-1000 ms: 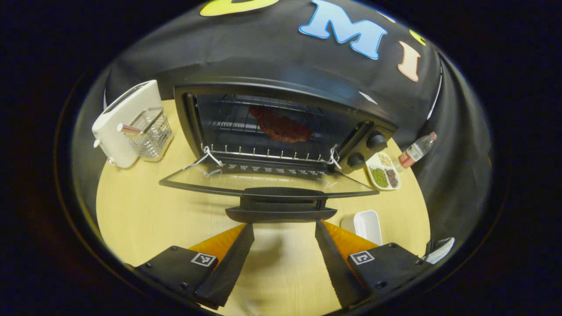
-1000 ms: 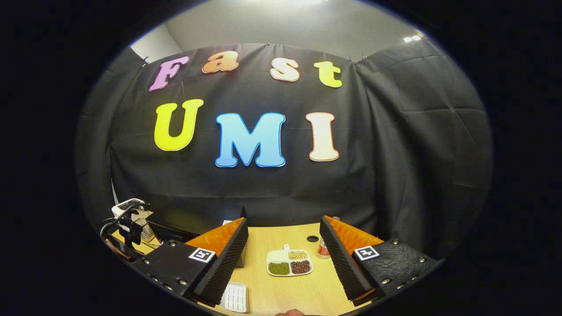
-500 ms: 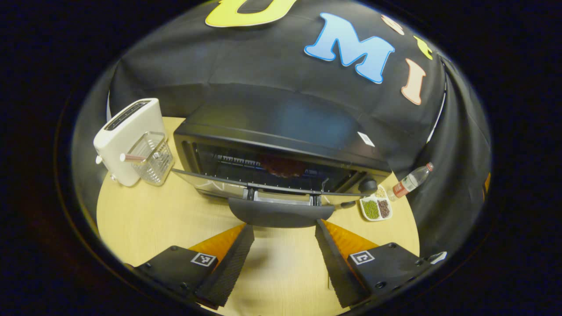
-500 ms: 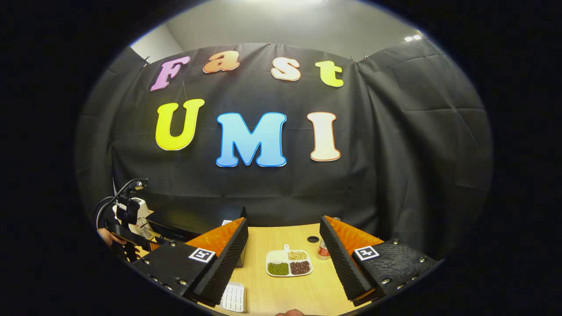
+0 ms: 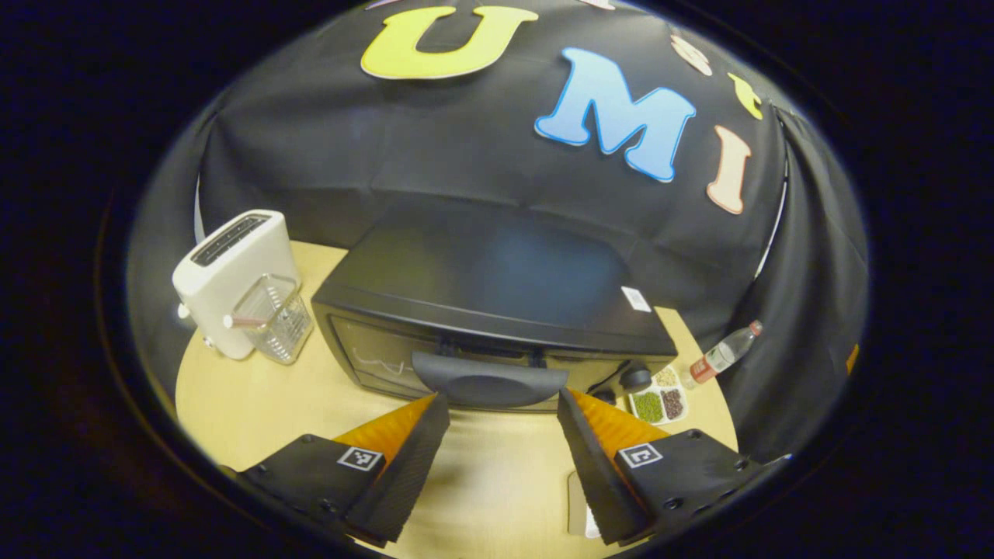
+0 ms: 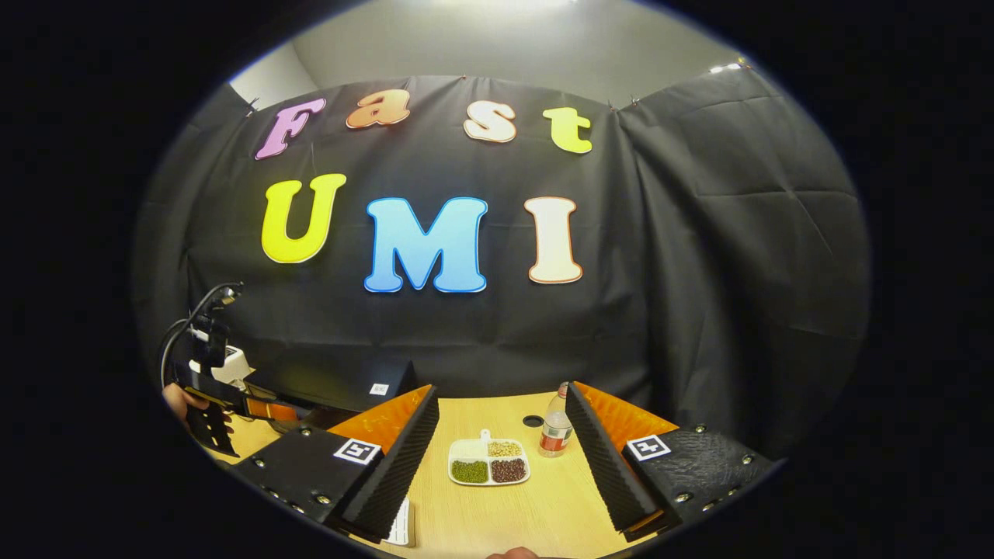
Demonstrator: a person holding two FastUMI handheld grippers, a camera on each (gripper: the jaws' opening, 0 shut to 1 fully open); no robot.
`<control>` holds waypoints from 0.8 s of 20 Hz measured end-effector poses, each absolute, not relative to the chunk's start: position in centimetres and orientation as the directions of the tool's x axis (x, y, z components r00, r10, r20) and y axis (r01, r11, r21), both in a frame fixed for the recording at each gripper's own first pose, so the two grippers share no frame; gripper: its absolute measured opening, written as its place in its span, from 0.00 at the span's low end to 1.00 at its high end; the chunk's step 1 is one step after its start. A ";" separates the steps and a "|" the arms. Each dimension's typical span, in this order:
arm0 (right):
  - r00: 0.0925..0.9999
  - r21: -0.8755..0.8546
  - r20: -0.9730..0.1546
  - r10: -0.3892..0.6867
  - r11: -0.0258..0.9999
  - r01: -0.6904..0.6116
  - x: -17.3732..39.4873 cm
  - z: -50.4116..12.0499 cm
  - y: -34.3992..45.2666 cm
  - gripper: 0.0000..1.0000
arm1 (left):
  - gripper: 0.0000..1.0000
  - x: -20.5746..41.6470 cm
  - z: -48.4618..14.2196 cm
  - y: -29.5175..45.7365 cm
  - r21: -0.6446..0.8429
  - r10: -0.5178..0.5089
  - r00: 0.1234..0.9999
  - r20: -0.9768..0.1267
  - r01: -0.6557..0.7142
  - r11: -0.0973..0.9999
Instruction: Open the electric oven with the left hand, put the food in, and close the electric oven.
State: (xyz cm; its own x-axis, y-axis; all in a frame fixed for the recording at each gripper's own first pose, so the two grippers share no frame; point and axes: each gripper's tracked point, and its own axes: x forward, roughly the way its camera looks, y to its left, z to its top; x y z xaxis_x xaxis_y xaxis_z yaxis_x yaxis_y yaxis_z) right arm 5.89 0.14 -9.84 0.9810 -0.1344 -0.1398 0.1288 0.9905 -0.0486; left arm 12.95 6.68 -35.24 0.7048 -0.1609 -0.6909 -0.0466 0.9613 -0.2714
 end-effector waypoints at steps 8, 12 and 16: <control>0.999 -0.081 -0.025 -0.033 0.996 0.030 8.4 -4.3 4.1 0.99 | 0.94 12.9 -20.1 9.9 -0.196 -0.059 0.922 -0.382 -0.018 0.980; 1.000 -0.074 -0.005 0.027 0.997 -0.027 8.2 -2.4 7.3 0.99 | 0.93 9.9 -11.2 12.5 -0.081 0.021 0.977 -0.213 -0.040 0.996; 0.999 -0.001 0.011 0.032 0.999 -0.032 7.2 -0.4 9.6 0.99 | 0.95 6.7 -5.5 12.0 -0.038 0.004 0.993 -0.114 -0.009 0.999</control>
